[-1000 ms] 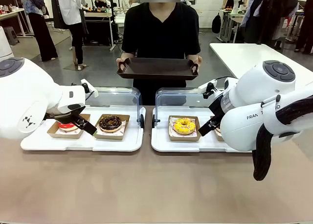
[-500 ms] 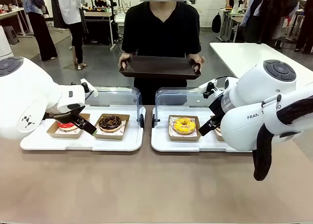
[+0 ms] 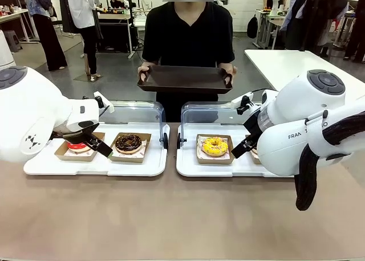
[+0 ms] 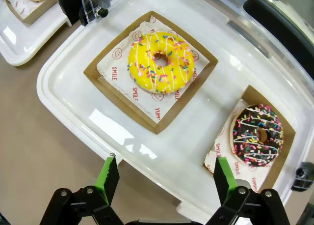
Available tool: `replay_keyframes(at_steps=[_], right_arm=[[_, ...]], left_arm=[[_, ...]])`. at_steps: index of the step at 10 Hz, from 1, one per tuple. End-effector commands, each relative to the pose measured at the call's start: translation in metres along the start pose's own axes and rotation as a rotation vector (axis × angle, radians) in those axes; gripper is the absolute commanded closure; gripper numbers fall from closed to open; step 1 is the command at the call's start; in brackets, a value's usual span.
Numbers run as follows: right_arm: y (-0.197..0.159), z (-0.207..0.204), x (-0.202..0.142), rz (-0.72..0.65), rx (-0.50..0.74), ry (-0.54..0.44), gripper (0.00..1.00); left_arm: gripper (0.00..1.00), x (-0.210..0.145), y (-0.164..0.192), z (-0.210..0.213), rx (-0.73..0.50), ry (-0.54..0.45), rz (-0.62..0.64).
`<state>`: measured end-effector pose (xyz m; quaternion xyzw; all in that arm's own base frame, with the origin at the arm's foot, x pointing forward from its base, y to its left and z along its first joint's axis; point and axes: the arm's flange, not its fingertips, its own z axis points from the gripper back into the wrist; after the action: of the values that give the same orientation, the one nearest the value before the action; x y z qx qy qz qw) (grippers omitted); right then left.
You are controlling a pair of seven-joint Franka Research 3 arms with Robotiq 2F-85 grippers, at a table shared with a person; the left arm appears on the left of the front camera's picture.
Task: Provide the desired donut to the person.
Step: Pick up and lift the Paper togo box containing the Donut pointed at by the person.
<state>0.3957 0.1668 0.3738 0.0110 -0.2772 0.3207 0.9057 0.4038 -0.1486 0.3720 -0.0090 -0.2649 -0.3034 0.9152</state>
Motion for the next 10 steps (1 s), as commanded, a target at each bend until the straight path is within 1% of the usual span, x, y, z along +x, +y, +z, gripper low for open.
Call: replay_keyframes(at_steps=[1,2,3,4,5,6,7,9,10], right_arm=[[0.002,0.027,0.002,-0.007,-0.071,0.026,0.00],[-0.002,0.056,0.002,-0.008,-0.062,0.050,0.00],[-0.008,0.085,0.002,-0.033,-0.055,0.080,0.00],[-0.011,0.113,0.007,-0.037,-0.053,0.090,0.00],[-0.009,0.144,0.014,-0.031,-0.047,0.105,0.00],[-0.006,0.168,0.017,-0.020,-0.048,0.110,0.00],[-0.003,0.188,0.018,-0.007,-0.034,0.134,0.00],[0.000,0.220,0.026,-0.019,-0.044,0.129,0.00],[0.003,0.228,0.028,-0.017,-0.047,0.131,0.00]], left_arm=[[0.00,0.000,0.000,0.000,0.000,0.000,0.000],[0.00,-0.001,0.000,0.031,0.014,-0.021,-0.009],[0.00,-0.003,0.001,0.057,0.059,-0.001,0.000],[0.00,0.007,0.009,0.081,0.030,0.008,-0.007],[0.00,0.024,0.013,0.113,0.072,0.028,-0.041],[0.00,0.029,0.010,0.137,0.085,0.041,-0.059],[0.00,0.030,0.003,0.161,0.091,0.046,-0.065],[0.00,0.044,0.005,0.207,0.089,0.041,-0.083],[0.00,0.048,0.007,0.216,0.091,0.060,-0.085]])
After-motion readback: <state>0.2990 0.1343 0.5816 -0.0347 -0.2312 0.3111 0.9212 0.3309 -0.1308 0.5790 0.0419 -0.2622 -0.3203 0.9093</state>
